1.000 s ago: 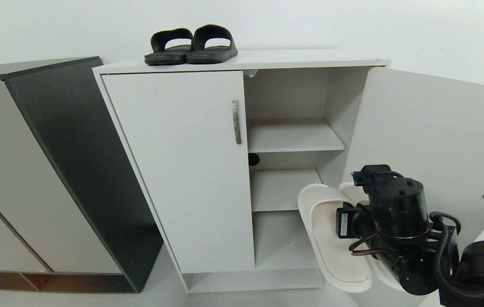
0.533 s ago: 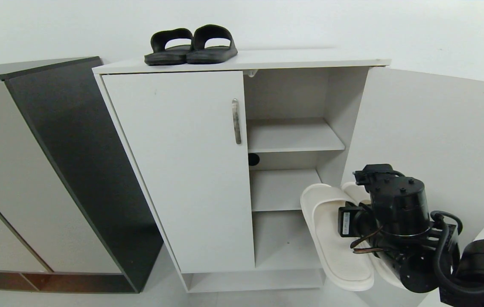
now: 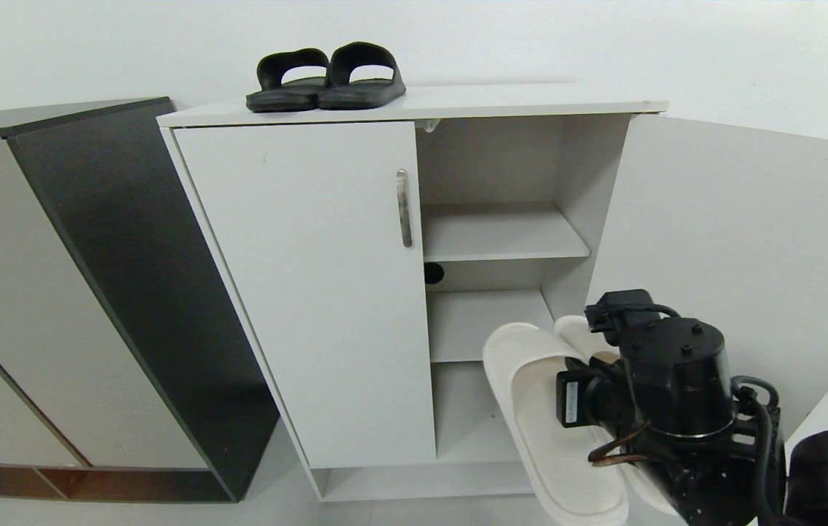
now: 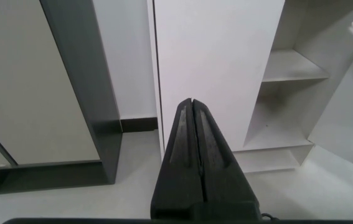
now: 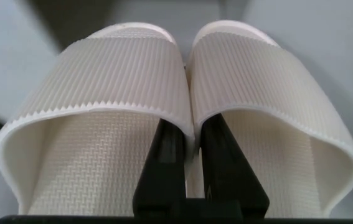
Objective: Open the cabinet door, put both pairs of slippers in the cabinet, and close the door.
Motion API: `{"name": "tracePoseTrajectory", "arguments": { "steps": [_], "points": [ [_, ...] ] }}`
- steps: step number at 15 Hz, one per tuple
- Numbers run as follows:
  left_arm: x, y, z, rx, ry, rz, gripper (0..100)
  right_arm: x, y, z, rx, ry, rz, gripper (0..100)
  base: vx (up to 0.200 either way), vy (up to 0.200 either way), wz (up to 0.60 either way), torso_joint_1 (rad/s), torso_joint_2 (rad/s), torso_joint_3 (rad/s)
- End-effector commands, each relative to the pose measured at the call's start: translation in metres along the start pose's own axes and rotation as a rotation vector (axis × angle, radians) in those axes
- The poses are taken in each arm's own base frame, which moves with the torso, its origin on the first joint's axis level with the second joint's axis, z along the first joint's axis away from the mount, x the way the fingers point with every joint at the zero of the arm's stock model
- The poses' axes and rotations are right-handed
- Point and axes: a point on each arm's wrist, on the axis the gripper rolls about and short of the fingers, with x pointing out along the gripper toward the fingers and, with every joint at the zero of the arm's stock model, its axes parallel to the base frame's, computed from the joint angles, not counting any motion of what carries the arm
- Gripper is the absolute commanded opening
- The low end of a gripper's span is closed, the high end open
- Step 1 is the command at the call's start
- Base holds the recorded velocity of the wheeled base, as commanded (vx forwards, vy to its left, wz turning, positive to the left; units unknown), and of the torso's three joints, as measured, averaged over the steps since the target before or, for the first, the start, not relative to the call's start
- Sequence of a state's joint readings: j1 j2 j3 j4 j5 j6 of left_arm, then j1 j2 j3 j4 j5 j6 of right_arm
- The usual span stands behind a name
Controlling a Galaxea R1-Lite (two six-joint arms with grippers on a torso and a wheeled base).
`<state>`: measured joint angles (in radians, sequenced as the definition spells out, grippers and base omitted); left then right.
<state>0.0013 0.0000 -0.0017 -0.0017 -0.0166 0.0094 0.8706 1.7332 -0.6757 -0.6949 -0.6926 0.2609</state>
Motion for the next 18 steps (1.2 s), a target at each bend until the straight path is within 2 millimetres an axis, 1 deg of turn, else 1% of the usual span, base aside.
{"name": "tracePoseTrajectory", "arguments": {
  "steps": [1,2,3,4,6,8,9,10,11,12,13,14,18],
  "points": [
    [0.000,0.000,0.000,0.000,0.002,-0.002,0,-0.016,0.018,0.003,0.007,-0.020,0.083,0,0.000,0.000,0.00,0.000,0.00,0.000],
    [0.000,0.000,0.000,0.000,0.002,-0.002,0,-0.015,0.024,0.001,0.004,-0.015,0.094,0,0.000,0.000,0.00,0.000,0.00,0.000],
    [0.000,0.000,0.000,0.000,0.002,0.000,0,-0.015,0.024,0.001,0.004,-0.015,0.094,0,0.000,0.000,0.00,0.000,0.00,0.000],
    [0.000,0.000,0.000,0.001,0.002,0.000,0,-0.010,0.032,-0.001,0.020,-0.011,0.099,0,0.000,0.000,0.00,0.000,0.00,0.000],
    [0.000,0.000,0.000,0.001,0.002,0.000,0,-0.005,0.037,-0.006,0.016,0.002,0.099,0,0.000,0.000,0.00,0.000,0.00,0.000],
    [0.000,0.000,0.000,0.003,0.000,0.000,0,0.000,0.042,-0.012,0.002,0.016,0.095,0,0.000,-0.200,0.00,0.002,0.00,0.000],
    [0.000,0.000,0.000,0.001,0.002,0.000,0,0.005,0.044,-0.020,0.005,0.033,0.088,0,0.000,-0.200,0.00,0.002,0.00,0.002],
    [0.000,0.000,0.000,0.001,0.002,0.001,0,0.008,0.046,-0.025,0.013,0.045,0.082,0,0.000,0.000,0.00,0.000,0.00,0.000],
    [0.000,0.000,0.000,0.000,0.000,0.006,0,0.021,0.052,-0.036,0.048,0.058,0.066,0,0.000,0.000,0.00,0.000,0.00,0.000],
    [0.000,0.000,0.000,0.000,0.000,0.005,0,0.030,0.050,-0.039,0.059,0.055,0.051,0,0.000,0.000,0.00,0.000,0.00,0.000],
    [0.000,0.000,0.000,0.000,0.002,0.005,0,0.035,0.050,-0.040,0.061,0.055,0.046,0,0.000,0.000,0.00,0.000,0.00,0.000],
    [0.000,0.000,0.000,0.000,0.002,0.005,0,0.043,0.053,-0.041,0.065,0.053,0.037,0,0.000,0.000,0.00,0.000,0.00,0.000],
    [0.000,0.000,0.000,-0.002,0.002,0.005,0,0.057,0.063,-0.044,0.027,0.050,0.036,0,0.000,0.000,0.00,0.000,0.00,0.000]
  ]
}}
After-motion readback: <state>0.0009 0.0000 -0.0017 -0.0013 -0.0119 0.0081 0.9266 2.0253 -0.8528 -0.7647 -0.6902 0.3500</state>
